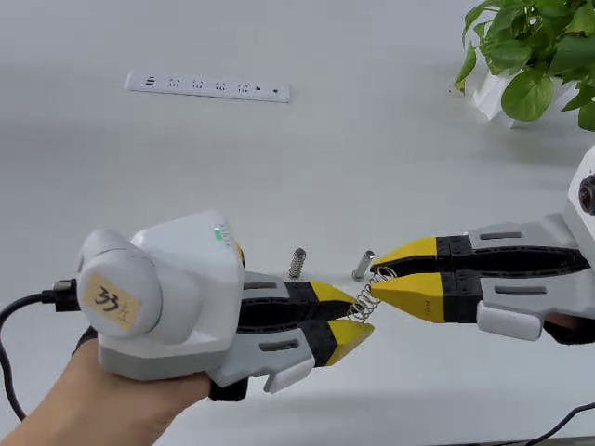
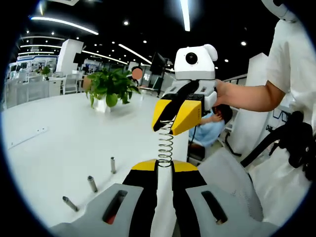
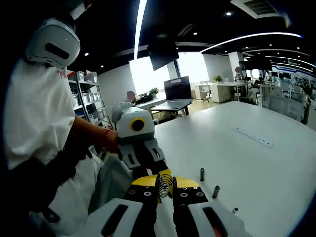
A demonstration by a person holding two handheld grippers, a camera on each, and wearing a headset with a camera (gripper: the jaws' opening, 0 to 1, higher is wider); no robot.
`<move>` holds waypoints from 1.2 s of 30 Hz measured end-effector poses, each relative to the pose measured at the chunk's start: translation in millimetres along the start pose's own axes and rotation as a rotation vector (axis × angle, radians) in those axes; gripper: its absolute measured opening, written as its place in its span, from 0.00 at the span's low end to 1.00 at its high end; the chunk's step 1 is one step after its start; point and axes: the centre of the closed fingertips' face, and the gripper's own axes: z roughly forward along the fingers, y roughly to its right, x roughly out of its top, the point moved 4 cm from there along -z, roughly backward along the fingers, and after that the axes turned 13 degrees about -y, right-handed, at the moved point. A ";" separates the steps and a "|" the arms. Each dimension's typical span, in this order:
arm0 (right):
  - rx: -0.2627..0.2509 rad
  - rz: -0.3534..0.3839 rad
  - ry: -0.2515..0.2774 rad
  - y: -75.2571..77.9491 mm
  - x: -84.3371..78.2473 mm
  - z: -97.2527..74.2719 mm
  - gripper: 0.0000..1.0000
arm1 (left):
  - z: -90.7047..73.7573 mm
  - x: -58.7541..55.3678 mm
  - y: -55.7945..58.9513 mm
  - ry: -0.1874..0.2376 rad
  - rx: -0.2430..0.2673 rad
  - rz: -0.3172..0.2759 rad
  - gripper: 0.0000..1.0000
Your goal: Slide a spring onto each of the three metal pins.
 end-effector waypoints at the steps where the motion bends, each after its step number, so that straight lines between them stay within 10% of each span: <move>1: 0.001 -0.002 -0.002 0.0 0.1 0.1 0.08 | -0.1 0.0 0.1 0.001 -0.001 0.000 0.06; 10: 0.018 -0.026 -0.061 -1.6 -3.0 3.0 0.13 | -0.6 0.8 0.4 0.010 -0.006 0.000 0.06; 25: 0.155 -0.418 -0.509 2.7 6.0 7.5 0.22 | 1.8 0.9 3.8 0.007 -0.017 0.016 0.06; 36: 0.254 -0.590 -0.718 1.3 -3.5 22.4 0.18 | 2.2 -0.9 1.9 0.012 -0.012 0.010 0.06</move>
